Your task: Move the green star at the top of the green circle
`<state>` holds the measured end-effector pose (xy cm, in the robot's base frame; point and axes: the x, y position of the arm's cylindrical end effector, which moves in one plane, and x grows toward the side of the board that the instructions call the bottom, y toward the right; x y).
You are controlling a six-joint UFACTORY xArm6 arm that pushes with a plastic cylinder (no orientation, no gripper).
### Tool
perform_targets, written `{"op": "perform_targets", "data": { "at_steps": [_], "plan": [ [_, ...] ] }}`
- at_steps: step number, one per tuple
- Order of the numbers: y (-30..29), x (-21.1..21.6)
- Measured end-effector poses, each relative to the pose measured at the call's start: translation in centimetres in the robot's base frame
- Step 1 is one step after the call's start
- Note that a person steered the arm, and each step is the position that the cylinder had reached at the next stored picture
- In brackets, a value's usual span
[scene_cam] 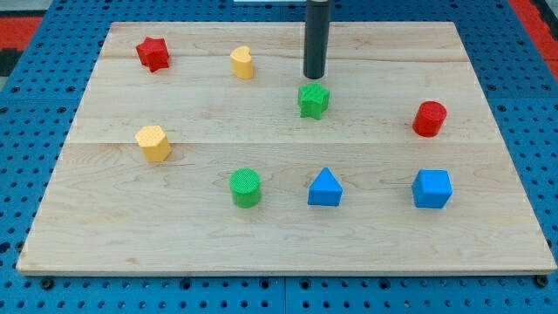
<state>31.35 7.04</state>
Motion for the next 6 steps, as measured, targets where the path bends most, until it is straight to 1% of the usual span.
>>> {"op": "perform_targets", "data": {
  "at_steps": [1,2,3,4,5,6],
  "plan": [
    [4.7,3.3],
    [-6.4,3.7],
    [-9.0,6.9],
    [-4.8,7.5],
    [-3.6,9.8],
    [-5.6,14.2]
  ]
}}
